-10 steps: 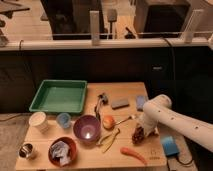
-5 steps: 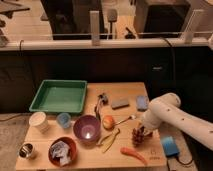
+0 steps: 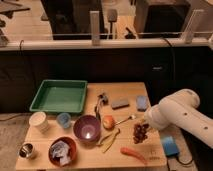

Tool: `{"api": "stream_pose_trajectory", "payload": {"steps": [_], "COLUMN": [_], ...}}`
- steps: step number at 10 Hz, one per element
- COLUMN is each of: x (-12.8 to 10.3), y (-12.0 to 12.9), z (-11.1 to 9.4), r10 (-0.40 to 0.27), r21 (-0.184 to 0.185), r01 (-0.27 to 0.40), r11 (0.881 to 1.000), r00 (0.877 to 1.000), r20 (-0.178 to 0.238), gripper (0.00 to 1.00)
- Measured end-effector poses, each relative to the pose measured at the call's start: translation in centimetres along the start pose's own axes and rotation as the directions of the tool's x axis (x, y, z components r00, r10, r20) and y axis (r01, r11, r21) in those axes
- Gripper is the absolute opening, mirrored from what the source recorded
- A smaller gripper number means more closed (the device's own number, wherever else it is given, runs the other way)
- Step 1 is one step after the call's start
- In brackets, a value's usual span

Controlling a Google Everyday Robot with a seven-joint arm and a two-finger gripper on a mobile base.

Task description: Place grapes in table surface

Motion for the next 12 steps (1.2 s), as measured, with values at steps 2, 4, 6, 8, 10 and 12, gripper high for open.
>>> {"api": "stream_pose_trajectory", "payload": {"steps": [2,4,6,8,10,12], "x": [-0.7,-1.0,-1.0,-0.7,-0.3,0.6], "y": [-0.2,-0.9,-0.7,-0.5,-0.5,-0.5], "z": [-3.3,-4.5,-3.9,-2.9,-1.9,-0.2], "r10": [-0.007,-0.015,-0.01,-0.004,0.005,0.016], "r21": [0.044,0.058,0.066,0.066,0.059,0.04], "r01": [0.01,0.019,0.017,0.011,0.001,-0.012], "r11": [0.999,0.998,0.998,0.998,0.998,0.999], "r00": [0.998,0.996,0.994,0.994,0.993,0.995], "r20": [-0.06,-0.083,-0.108,-0.113,-0.114,-0.102], "gripper": [0.0,0.0,0.0,0.0,0.0,0.0]}}
